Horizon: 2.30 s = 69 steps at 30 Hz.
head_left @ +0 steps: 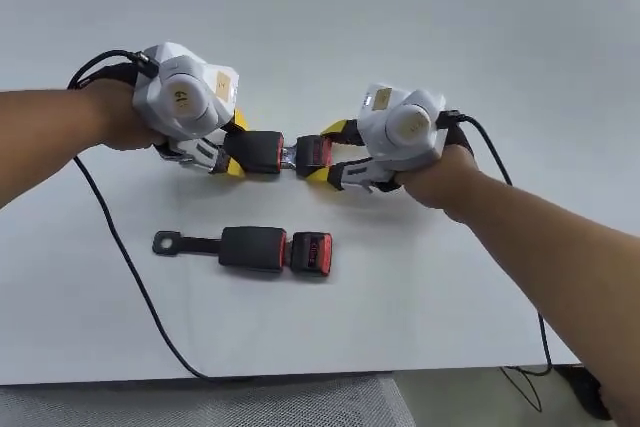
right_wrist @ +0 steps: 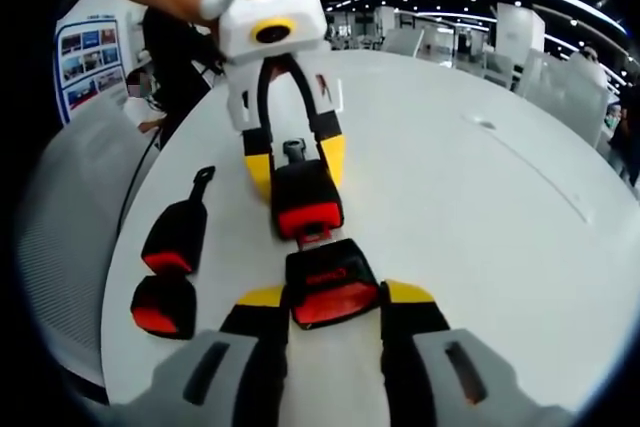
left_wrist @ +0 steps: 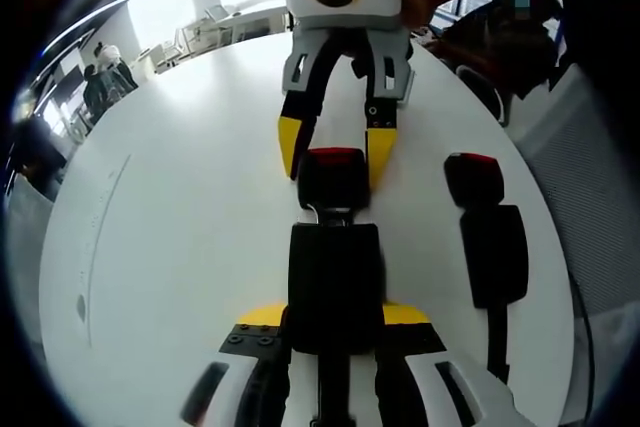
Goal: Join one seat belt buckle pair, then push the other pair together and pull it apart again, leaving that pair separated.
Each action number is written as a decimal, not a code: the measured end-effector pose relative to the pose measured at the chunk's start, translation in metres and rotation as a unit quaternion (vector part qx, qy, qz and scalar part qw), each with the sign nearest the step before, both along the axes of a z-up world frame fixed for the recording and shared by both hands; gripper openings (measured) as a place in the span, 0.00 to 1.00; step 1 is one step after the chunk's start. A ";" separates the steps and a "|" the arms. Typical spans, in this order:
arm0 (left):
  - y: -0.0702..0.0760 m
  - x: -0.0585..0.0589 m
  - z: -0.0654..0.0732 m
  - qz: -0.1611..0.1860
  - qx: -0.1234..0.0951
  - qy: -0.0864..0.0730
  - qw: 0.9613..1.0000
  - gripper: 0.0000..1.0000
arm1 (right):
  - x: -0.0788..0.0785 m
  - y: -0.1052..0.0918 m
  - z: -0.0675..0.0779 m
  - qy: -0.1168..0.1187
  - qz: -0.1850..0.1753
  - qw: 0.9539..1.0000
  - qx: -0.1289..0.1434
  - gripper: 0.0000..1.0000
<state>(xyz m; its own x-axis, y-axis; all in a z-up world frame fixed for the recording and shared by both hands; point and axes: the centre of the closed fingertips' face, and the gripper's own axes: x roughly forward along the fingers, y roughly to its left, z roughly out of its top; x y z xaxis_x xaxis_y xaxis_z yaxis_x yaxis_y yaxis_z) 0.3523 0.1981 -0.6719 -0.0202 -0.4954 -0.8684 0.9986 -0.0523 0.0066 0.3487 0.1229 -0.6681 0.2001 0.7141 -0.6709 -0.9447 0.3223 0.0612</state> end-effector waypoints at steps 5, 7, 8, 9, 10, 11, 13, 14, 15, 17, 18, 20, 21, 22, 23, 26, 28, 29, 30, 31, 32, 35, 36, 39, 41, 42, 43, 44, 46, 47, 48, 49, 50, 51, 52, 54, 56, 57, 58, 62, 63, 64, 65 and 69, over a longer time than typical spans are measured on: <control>-0.001 0.000 0.000 0.004 0.001 0.000 1.000 0.33 | -0.002 -0.003 0.000 0.000 0.003 1.000 0.007 0.35; -0.001 0.000 0.001 0.005 0.001 0.001 1.000 0.34 | -0.003 -0.005 0.001 0.001 0.002 1.000 0.011 0.35; -0.001 0.000 0.001 0.005 0.000 0.001 1.000 0.34 | -0.004 -0.006 0.000 -0.001 0.001 1.000 0.012 0.35; -0.001 0.000 0.001 0.005 -0.001 0.001 1.000 0.34 | -0.004 -0.007 0.000 -0.001 0.000 1.000 0.013 0.35; -0.001 0.000 0.001 0.006 -0.002 0.001 1.000 0.34 | -0.004 -0.009 0.000 -0.001 -0.001 1.000 0.013 0.35; -0.001 0.000 0.001 0.006 -0.002 0.002 1.000 0.34 | -0.005 -0.011 0.000 -0.001 -0.002 1.000 0.012 0.35; -0.001 -0.001 0.001 0.007 -0.003 0.002 1.000 0.34 | -0.006 -0.017 -0.001 -0.002 -0.002 1.000 0.011 0.35; -0.002 -0.001 0.001 0.007 -0.003 0.002 1.000 0.34 | -0.006 -0.019 -0.001 -0.001 -0.003 1.000 0.011 0.35; -0.002 -0.001 0.001 0.007 -0.003 0.002 1.000 0.34 | -0.006 -0.023 -0.001 -0.001 -0.007 1.000 0.012 0.35; -0.002 -0.001 0.001 0.008 -0.002 0.002 1.000 0.34 | -0.006 -0.027 -0.002 -0.002 -0.009 1.000 0.013 0.35; -0.002 -0.001 0.001 0.008 -0.002 0.002 1.000 0.34 | -0.007 -0.028 -0.001 -0.002 -0.009 1.000 0.014 0.35; -0.002 -0.001 0.000 0.009 -0.001 0.002 1.000 0.34 | -0.008 -0.033 -0.002 -0.002 -0.010 1.000 0.015 0.35; -0.002 -0.001 0.000 0.009 -0.001 0.002 1.000 0.34 | -0.009 -0.035 -0.002 -0.002 -0.009 1.000 0.016 0.35; -0.002 -0.001 0.000 0.009 0.000 0.002 1.000 0.34 | -0.010 -0.039 -0.001 -0.003 -0.009 1.000 0.016 0.35; -0.002 -0.001 0.000 0.009 0.001 0.002 1.000 0.34 | -0.010 -0.041 -0.001 -0.004 -0.009 1.000 0.018 0.35; -0.002 -0.001 0.000 0.011 0.002 0.003 1.000 0.34 | -0.011 -0.049 -0.001 -0.004 -0.010 1.000 0.020 0.35; -0.002 -0.001 0.000 0.011 0.002 0.003 1.000 0.34 | -0.013 -0.055 -0.001 -0.006 -0.009 1.000 0.020 0.35; -0.002 -0.001 0.000 0.012 0.002 0.003 1.000 0.34 | -0.013 -0.058 0.000 -0.006 -0.010 1.000 0.021 0.35; -0.002 -0.001 0.000 0.012 0.002 0.003 1.000 0.34 | -0.014 -0.062 0.000 -0.006 -0.011 1.000 0.021 0.35; -0.002 -0.001 0.000 0.013 0.002 0.003 1.000 0.34 | -0.014 -0.064 -0.001 -0.006 -0.012 1.000 0.021 0.35; -0.002 -0.001 -0.001 0.013 0.001 0.003 1.000 0.34 | -0.015 -0.067 -0.001 -0.006 -0.014 1.000 0.021 0.35; -0.002 -0.001 -0.001 0.014 0.001 0.004 1.000 0.34 | -0.016 -0.074 0.000 -0.006 -0.016 1.000 0.021 0.35; -0.002 -0.001 -0.001 0.013 0.001 0.003 1.000 0.34 | -0.017 -0.076 0.000 -0.005 -0.017 1.000 0.020 0.35; -0.001 -0.001 -0.001 0.014 0.001 0.004 1.000 0.34 | -0.017 -0.081 -0.001 -0.008 -0.017 1.000 0.020 0.35; -0.001 -0.001 -0.001 0.015 0.000 0.004 1.000 0.34 | -0.017 -0.084 -0.001 -0.007 -0.016 1.000 0.019 0.35; -0.001 -0.001 -0.001 0.015 -0.001 0.004 1.000 0.34 | -0.017 -0.086 -0.001 -0.008 -0.013 1.000 0.016 0.35; -0.001 -0.001 -0.001 0.015 -0.001 0.004 1.000 0.34 | -0.017 -0.087 -0.001 -0.008 -0.011 1.000 0.014 0.35; 0.000 -0.001 -0.001 0.015 -0.001 0.004 1.000 0.34 | -0.018 -0.090 -0.001 -0.009 -0.010 1.000 0.013 0.35; 0.000 -0.001 -0.001 0.015 -0.001 0.004 1.000 0.34 | -0.018 -0.094 -0.001 -0.010 -0.010 1.000 0.012 0.35; 0.000 -0.001 -0.001 0.015 -0.002 0.005 1.000 0.34 | -0.018 -0.096 -0.002 -0.009 -0.012 1.000 0.011 0.35; 0.000 -0.001 -0.001 0.015 -0.002 0.005 1.000 0.34 | -0.018 -0.099 -0.002 -0.009 -0.012 1.000 0.011 0.35; 0.000 -0.001 -0.001 0.015 -0.002 0.005 1.000 0.34 | -0.018 -0.101 -0.002 -0.008 -0.013 1.000 0.011 0.35; 0.000 -0.001 -0.001 0.016 -0.003 0.005 1.000 0.34 | -0.018 -0.104 -0.002 -0.007 -0.014 1.000 0.009 0.35; 0.000 -0.001 -0.001 0.016 -0.003 0.005 1.000 0.34 | -0.017 -0.106 -0.002 -0.008 -0.014 1.000 0.008 0.35; 0.000 -0.001 -0.001 0.017 -0.004 0.005 1.000 0.34 | -0.017 -0.108 -0.003 -0.007 -0.014 1.000 0.008 0.35; 0.000 -0.001 -0.001 0.019 -0.004 0.005 1.000 0.34 | -0.017 -0.111 -0.003 -0.008 -0.014 1.000 0.007 0.35; 0.000 -0.001 -0.001 0.019 -0.003 0.005 1.000 0.34 | -0.017 -0.116 -0.002 -0.007 -0.014 1.000 0.006 0.35; 0.000 -0.001 -0.001 0.019 -0.003 0.005 1.000 0.34 | -0.017 -0.118 -0.002 -0.004 -0.014 1.000 0.006 0.35; 0.000 -0.001 -0.001 0.019 -0.003 0.005 1.000 0.34 | -0.017 -0.120 -0.002 -0.005 -0.013 1.000 0.005 0.35; 0.000 -0.002 0.000 0.018 -0.001 0.004 1.000 0.34 | -0.018 -0.129 0.000 -0.008 -0.013 1.000 0.001 0.35; 0.000 -0.002 0.000 0.018 -0.001 0.004 1.000 0.34 | -0.018 -0.131 -0.001 -0.006 -0.014 1.000 0.002 0.35; 0.000 -0.002 0.000 0.018 -0.001 0.004 1.000 0.34 | -0.019 -0.134 0.000 -0.006 -0.014 1.000 0.003 0.35; 0.000 -0.002 0.000 0.019 -0.001 0.004 1.000 0.34 | -0.020 -0.135 0.000 -0.009 -0.011 1.000 0.003 0.36; 0.000 -0.003 0.000 0.018 0.000 0.005 1.000 0.34 | -0.022 -0.139 0.000 -0.012 -0.008 1.000 0.001 0.36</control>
